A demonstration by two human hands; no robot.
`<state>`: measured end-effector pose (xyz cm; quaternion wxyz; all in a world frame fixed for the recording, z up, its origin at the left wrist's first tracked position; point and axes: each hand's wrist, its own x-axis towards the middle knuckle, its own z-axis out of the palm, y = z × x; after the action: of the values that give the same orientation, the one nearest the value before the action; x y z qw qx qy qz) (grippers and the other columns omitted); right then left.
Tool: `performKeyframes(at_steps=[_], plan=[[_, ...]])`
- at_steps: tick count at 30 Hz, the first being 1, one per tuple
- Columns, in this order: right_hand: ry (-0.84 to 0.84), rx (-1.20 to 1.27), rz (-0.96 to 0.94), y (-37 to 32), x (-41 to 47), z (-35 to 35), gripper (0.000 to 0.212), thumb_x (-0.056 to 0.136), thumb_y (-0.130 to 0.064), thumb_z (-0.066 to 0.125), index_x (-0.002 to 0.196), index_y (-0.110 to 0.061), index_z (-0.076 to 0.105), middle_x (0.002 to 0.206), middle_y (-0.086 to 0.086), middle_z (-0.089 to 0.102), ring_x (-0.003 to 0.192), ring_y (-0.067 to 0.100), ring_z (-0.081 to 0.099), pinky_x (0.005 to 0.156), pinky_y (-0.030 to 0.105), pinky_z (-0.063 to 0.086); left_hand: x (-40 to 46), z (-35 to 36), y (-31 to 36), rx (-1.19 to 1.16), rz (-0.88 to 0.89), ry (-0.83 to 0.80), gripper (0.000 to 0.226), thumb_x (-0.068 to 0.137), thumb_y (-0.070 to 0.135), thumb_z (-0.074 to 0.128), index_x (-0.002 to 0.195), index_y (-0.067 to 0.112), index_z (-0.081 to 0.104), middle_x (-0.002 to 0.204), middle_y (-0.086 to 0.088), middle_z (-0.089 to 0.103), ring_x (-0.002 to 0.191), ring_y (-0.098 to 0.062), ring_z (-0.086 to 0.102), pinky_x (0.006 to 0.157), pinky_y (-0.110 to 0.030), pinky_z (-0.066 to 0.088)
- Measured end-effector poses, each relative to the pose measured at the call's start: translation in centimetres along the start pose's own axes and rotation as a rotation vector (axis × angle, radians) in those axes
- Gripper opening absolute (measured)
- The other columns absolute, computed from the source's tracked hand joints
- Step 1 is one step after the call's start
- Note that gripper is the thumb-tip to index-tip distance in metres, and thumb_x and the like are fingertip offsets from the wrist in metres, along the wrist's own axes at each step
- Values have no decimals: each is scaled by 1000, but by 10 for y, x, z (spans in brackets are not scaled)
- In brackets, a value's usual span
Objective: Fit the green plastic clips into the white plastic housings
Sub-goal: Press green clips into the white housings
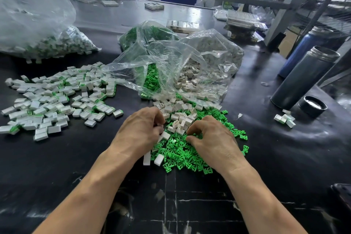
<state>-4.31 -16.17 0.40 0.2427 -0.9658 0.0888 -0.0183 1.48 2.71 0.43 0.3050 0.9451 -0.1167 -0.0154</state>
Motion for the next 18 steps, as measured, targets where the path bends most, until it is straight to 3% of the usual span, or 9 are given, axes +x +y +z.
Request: performKeyframes(at_steps=[4,7,9,12,18], plan=[[20,55,-20,0,-2,-1,16,91,-42,76,85,-36,63,102,-20,58,97,3,54,88,28,40,0,-1,-2,-92,17,36,17,91,25,75,89,35,61,84,17,66,82,2,62,76,-23,53],[65,255,-57,3,-4,-1,16,91,-36,78,82,-34,65,88,-16,65,79,-1,60,71,14,46,-2,-2,0,-198,81,80,19,91,23,75,91,34,60,82,15,66,78,5,63,66,-8,47],[89,442,-61,3,-4,-1,14,90,-31,80,83,-31,68,81,-14,68,74,-1,63,61,11,47,-4,-3,4,-301,121,82,19,91,22,75,92,34,60,83,12,66,79,2,64,68,-12,51],[112,711,-50,0,-1,-1,11,88,-22,82,87,-26,72,79,-13,73,68,0,65,61,13,49,-8,-2,11,-413,151,66,17,91,25,75,95,34,61,86,10,67,78,-4,65,71,-21,55],[159,969,-101,2,-1,-2,15,89,-14,80,97,-26,76,85,-6,76,66,3,63,62,18,50,-12,-1,21,-652,145,62,17,89,20,78,98,29,67,83,11,69,71,-1,64,64,-17,53]])
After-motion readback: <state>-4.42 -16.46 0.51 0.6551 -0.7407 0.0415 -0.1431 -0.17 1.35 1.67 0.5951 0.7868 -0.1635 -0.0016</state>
